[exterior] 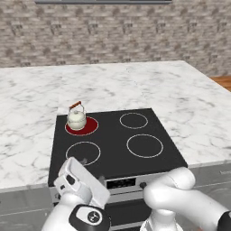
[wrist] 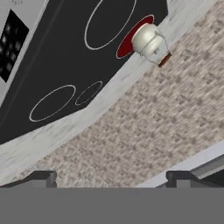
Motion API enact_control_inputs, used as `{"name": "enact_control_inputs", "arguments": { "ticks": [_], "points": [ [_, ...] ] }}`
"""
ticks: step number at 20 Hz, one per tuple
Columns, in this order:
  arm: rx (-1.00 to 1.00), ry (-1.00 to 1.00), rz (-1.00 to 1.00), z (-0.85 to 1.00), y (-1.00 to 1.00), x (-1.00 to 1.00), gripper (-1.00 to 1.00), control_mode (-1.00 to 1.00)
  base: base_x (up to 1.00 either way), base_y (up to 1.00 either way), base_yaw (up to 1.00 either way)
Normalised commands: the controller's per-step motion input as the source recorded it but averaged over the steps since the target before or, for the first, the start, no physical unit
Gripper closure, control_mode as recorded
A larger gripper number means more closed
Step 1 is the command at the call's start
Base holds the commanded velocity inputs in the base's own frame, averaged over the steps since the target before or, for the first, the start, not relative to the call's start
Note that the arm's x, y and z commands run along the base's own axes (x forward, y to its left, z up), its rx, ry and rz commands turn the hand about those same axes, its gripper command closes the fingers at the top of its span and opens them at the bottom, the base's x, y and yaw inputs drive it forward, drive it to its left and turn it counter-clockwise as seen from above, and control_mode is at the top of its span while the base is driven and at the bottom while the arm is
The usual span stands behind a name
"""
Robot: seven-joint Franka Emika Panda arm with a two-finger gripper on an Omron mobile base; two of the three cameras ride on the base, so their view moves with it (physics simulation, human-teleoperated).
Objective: The kettle is done boiling. Turn off the stove, then wait for 300 timesteps before moving the kettle to the dining table.
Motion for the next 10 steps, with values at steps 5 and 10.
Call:
{"name": "enact_control_inputs", "arguments": {
  "ticks": [5,10],
  "points": [
    [-0.08,0.0,0.05,-0.38,0.0,-0.08,-1.0,-1.0,0.0,0.0,0.0],
    [-0.06,0.01,0.05,-0.47,0.0,0.0,-1.0,-1.0,0.0,0.0,0.0]
  ]
}}
